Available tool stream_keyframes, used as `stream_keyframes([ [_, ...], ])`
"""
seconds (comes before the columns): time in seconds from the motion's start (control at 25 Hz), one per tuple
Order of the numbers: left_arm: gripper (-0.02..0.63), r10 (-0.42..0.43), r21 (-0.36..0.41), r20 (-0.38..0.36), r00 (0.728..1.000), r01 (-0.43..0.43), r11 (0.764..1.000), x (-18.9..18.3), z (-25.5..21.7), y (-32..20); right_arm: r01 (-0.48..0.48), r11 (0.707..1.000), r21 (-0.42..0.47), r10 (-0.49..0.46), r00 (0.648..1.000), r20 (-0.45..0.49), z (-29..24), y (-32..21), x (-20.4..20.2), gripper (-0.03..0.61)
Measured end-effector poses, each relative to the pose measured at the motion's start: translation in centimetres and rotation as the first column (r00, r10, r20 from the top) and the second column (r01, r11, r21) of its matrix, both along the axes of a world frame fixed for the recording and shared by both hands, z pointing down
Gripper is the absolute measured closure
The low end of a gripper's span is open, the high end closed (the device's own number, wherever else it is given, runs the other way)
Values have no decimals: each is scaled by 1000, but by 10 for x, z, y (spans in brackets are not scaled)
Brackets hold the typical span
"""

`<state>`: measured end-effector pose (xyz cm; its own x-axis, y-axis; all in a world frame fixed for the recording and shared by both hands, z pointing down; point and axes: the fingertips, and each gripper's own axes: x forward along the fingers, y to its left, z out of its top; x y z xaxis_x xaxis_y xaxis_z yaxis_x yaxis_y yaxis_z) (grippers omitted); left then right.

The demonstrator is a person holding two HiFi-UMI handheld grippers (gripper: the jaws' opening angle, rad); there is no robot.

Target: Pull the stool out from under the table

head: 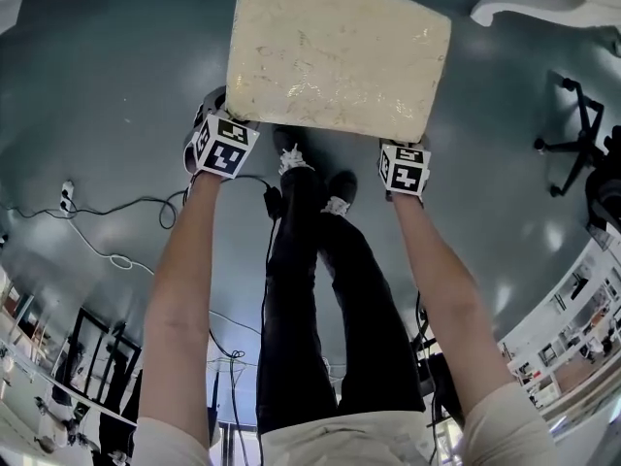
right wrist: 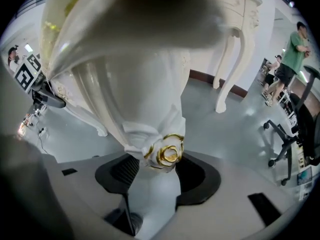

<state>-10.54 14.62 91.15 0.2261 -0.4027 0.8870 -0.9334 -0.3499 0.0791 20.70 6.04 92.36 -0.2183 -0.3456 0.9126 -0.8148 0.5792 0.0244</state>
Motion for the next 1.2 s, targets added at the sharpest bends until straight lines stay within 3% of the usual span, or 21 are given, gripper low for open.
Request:
stream_keyframes([
  [0.32, 311, -114, -14, 3, 993, 114, 993, 5, -33, 52, -36, 999, -6, 36, 999, -34, -40, 42, 30, 353],
  [0.56, 313, -180, -17, -25, 983, 179, 984, 34, -115, 94, -70, 997, -31, 70, 997, 12, -131, 82, 59, 353],
  [0.64, 318, -224, 16, -34, 974, 225, 974, 40, -150, 91, -71, 997, -24, 72, 997, 32, -164, 86, 60, 353],
  [0.8, 324, -303, 82, -97, 948, 311, 947, 57, -215, 70, -32, 999, -1, 32, 993, 114, -220, 87, 35, 354],
  [0.92, 324, -344, 99, -136, 929, 358, 928, 84, -278, 73, 72, 996, -51, -59, 975, 214, -262, 111, 3, 353],
  [1.04, 324, -320, 148, -166, 933, 344, 927, 109, -321, 72, 133, 991, -13, -124, 954, 272, -309, 121, -13, 353],
  [1.2, 324, -291, 223, -176, 940, 326, 919, 116, -369, 53, 123, 990, 63, -138, 933, 332, -361, 109, -31, 354],
])
